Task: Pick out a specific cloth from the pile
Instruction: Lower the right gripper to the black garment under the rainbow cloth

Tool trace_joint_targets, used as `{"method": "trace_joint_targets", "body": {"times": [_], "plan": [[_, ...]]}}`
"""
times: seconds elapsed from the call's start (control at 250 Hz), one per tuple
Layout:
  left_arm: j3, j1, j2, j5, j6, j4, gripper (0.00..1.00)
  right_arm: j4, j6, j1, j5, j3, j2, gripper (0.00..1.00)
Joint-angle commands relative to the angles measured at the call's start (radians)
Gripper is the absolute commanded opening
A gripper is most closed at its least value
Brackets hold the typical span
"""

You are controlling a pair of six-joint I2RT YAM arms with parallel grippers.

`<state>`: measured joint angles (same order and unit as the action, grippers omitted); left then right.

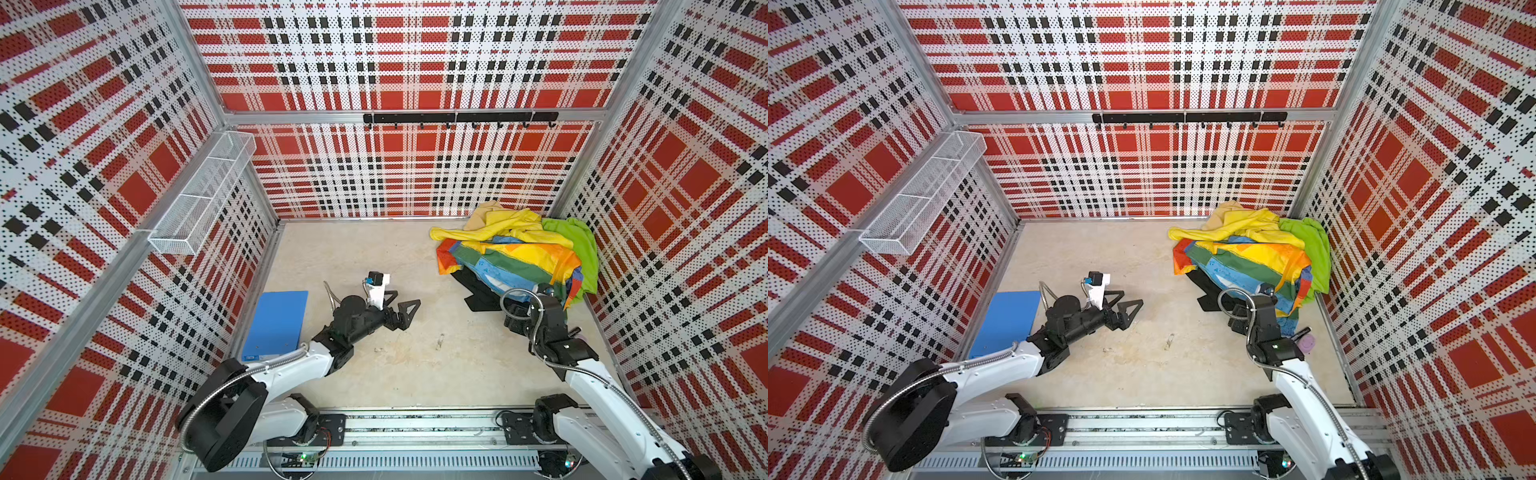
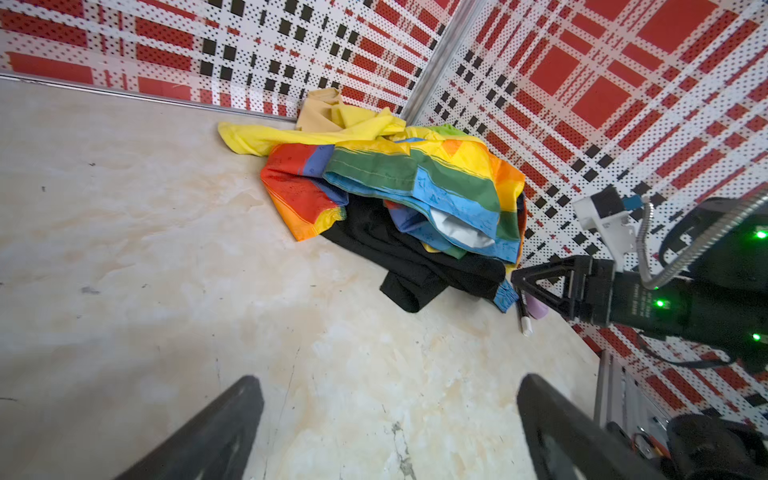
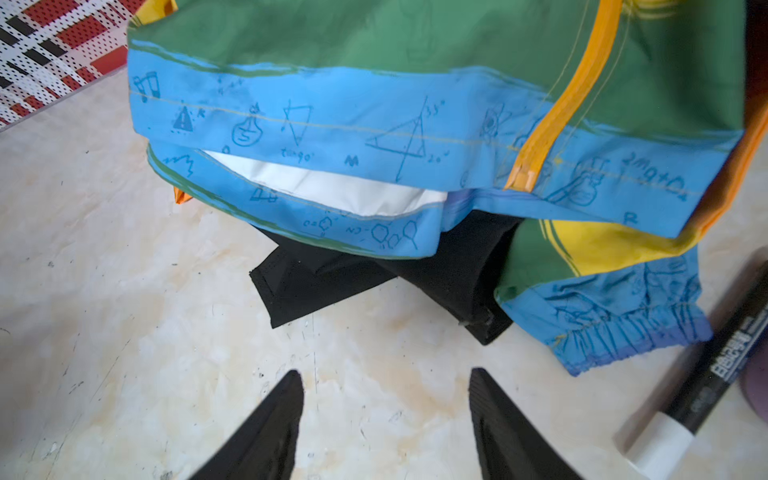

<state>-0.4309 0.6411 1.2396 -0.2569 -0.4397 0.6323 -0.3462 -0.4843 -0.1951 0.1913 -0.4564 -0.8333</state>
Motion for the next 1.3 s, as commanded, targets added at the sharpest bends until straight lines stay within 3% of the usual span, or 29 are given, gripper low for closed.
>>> {"method": "trace_joint_targets", "body": {"times": [0.0,0.252,0.404,0.544,0.66,0.824,0.96,1.145,1.225,1.297], "plan": [[0.025,0.013,-0.023,-0.061,0.015,0.049,0.99,0.089,-0.035,-0.003,-0.047,0.019,-0.010,0.68],[0.025,0.094,0.040,-0.033,-0.008,0.111,0.99,0.104,-0.005,0.041,-0.065,0.023,-0.066,0.69],[0.007,0.126,0.105,-0.037,-0.024,0.146,0.99,0.085,-0.013,0.081,-0.017,0.015,-0.096,0.69],[0.001,0.137,0.135,-0.041,-0.036,0.179,0.99,0.116,0.005,0.175,-0.089,0.006,-0.122,0.70],[0.004,0.137,0.139,-0.042,-0.042,0.192,0.99,0.099,0.046,0.195,-0.064,-0.026,-0.143,0.72],[0.007,0.137,0.137,-0.036,-0.042,0.192,0.99,0.136,0.075,0.227,-0.147,-0.045,-0.199,0.74],[0.009,0.137,0.131,-0.035,-0.041,0.192,0.99,0.158,0.078,0.227,-0.198,-0.067,-0.255,0.66],[0.014,0.137,0.117,-0.027,-0.044,0.192,0.99,0.161,0.088,0.227,-0.174,-0.094,-0.299,0.51],[0.018,0.135,0.107,-0.022,-0.048,0.192,0.99,0.147,0.091,0.227,-0.148,-0.102,-0.298,0.37],[0.022,0.132,0.100,-0.015,-0.053,0.192,0.99,0.146,0.095,0.227,-0.124,-0.099,-0.285,0.17]]}}
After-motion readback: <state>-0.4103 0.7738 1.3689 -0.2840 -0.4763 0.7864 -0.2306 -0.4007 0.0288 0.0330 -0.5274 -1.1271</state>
